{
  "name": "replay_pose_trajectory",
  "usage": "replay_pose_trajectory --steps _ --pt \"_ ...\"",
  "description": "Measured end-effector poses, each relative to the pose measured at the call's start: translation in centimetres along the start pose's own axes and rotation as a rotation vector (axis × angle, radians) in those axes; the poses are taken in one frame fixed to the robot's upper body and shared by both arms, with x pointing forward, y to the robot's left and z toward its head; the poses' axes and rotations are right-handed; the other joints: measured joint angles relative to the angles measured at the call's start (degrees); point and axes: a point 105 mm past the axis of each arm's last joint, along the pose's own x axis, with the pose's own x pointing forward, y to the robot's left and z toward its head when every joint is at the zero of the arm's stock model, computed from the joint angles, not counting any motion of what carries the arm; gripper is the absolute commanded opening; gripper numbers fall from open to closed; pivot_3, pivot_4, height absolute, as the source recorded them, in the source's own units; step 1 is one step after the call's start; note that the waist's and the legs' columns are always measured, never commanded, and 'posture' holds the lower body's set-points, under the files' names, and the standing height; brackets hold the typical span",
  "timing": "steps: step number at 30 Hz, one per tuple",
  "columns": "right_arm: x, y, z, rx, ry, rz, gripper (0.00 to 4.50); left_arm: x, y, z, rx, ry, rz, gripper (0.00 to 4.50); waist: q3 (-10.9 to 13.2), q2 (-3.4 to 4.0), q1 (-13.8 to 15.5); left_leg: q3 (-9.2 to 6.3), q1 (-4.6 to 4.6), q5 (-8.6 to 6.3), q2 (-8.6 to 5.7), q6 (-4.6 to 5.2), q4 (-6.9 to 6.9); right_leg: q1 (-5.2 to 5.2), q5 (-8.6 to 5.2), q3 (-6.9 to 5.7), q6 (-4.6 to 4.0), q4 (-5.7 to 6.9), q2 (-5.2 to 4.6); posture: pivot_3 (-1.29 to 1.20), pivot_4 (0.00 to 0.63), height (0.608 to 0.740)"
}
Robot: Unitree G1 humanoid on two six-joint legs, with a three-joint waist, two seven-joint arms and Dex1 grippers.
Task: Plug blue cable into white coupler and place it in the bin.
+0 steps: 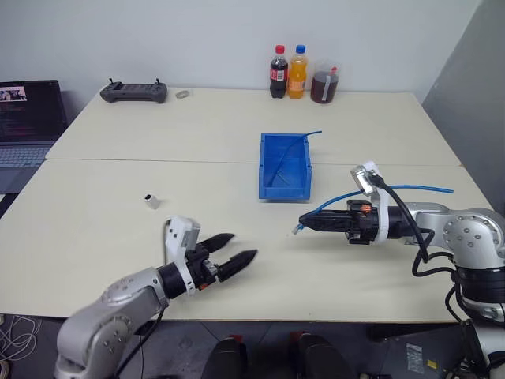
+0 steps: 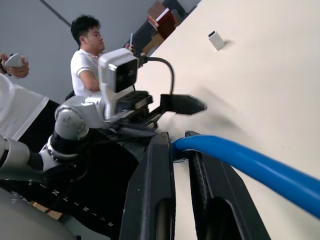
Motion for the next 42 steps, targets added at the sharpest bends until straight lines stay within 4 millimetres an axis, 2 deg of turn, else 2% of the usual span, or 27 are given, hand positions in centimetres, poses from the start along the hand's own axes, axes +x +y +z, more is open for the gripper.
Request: replay_pose_trajectory --steps 2,3,5,7,11,13,15,18,21,25,41,42 --pt "0.0 0.0 0.3 -0.012 -0.006 0.012 0.11 -0.3 3.3 -0.2 0.077 -0.037 0.299 4.45 -0.01 -0.04 0.23 -0.04 -0.03 0.00 0.00 0.01 0.01 0.00 0.02 -0.05 0.03 -0.01 -0.01 0.00 0.150 0.740" --pt "0.1 0.0 0.4 -0.012 -0.006 0.012 0.11 -0.3 3.6 -0.2 0.085 -0.040 0.332 4.45 -0.01 -0.04 0.23 -0.03 -0.03 -0.01 0.00 0.01 0.01 0.01 0.03 -0.03 0.03 -0.01 -0.01 0.00 0.150 0.740" --pt "0.1 -0.3 0.3 -0.011 0.001 0.006 0.11 -0.9 5.2 -0.3 0.102 -0.060 0.505 4.45 -0.01 -0.04 0.22 0.00 -0.06 -0.01 -0.01 0.02 0.01 0.00 0.03 -0.02 0.04 -0.02 -0.03 0.00 0.150 0.740" --pt "0.3 -0.5 0.1 -0.002 0.004 0.012 0.11 -1.0 5.5 -0.2 0.124 -0.067 0.551 4.45 -0.01 -0.05 0.18 -0.02 -0.09 -0.01 0.00 0.02 0.01 -0.02 0.04 -0.04 0.04 -0.03 -0.03 0.00 0.150 0.740" --pt "0.6 -0.8 0.2 -0.006 0.007 0.024 0.11 -2.8 9.5 0.6 0.163 -0.088 0.827 4.45 -0.01 -0.04 0.10 -0.05 -0.08 -0.01 0.02 0.02 0.00 -0.04 0.06 -0.09 0.01 0.01 -0.01 0.00 0.150 0.740" --pt "0.6 -0.8 0.3 -0.010 0.008 0.027 0.11 -2.7 10.4 0.8 0.123 -0.111 0.898 4.45 -0.01 -0.05 0.20 -0.06 -0.09 -0.01 0.01 0.02 0.04 -0.02 0.08 -0.11 0.03 0.00 -0.02 0.00 0.150 0.740" --pt "0.7 -0.9 0.4 -0.016 0.010 0.027 0.11 -1.7 11.2 0.6 0.036 -0.129 0.976 4.45 -0.03 -0.09 0.59 -0.08 -0.15 -0.01 -0.02 0.02 0.08 -0.02 0.12 -0.12 0.11 -0.04 -0.02 0.00 0.150 0.740" --pt "0.8 -1.1 0.4 -0.012 0.016 0.022 0.11 0.3 11.8 0.2 -0.066 -0.123 1.034 4.45 -0.02 -0.14 1.12 -0.08 -0.21 -0.01 -0.05 0.02 0.12 -0.05 0.16 -0.13 0.15 -0.06 -0.03 0.00 0.150 0.740" --pt "0.8 -1.2 0.4 -0.016 0.018 0.022 0.11 2.3 11.9 1.1 -0.119 -0.152 1.067 4.45 -0.02 -0.17 1.44 -0.07 -0.23 -0.01 -0.04 0.02 0.11 -0.07 0.17 -0.12 0.14 -0.06 -0.03 0.00 0.150 0.740" --pt "0.7 -1.4 0.4 -0.020 0.023 0.004 0.11 3.8 12.3 1.6 -0.200 -0.195 1.130 4.45 -0.02 -0.17 1.46 -0.08 -0.23 -0.01 -0.03 0.02 0.11 -0.07 0.17 -0.12 0.14 -0.05 -0.03 0.00 0.150 0.740" --pt "0.4 -1.5 0.2 -0.007 0.025 -0.006 0.11 5.0 14.8 3.0 -0.263 -0.252 1.275 4.45 -0.03 -0.17 1.48 -0.07 -0.21 0.00 -0.03 0.00 0.12 -0.07 0.20 -0.13 0.11 -0.02 -0.02 0.00 0.150 0.740" --pt "0.4 -1.5 0.2 -0.005 0.027 -0.007 0.11 5.0 15.0 3.1 -0.282 -0.262 1.284 4.29 -0.03 -0.17 1.48 -0.08 -0.21 0.00 -0.03 0.00 0.12 -0.07 0.20 -0.14 0.11 -0.02 -0.02 0.00 0.150 0.740"
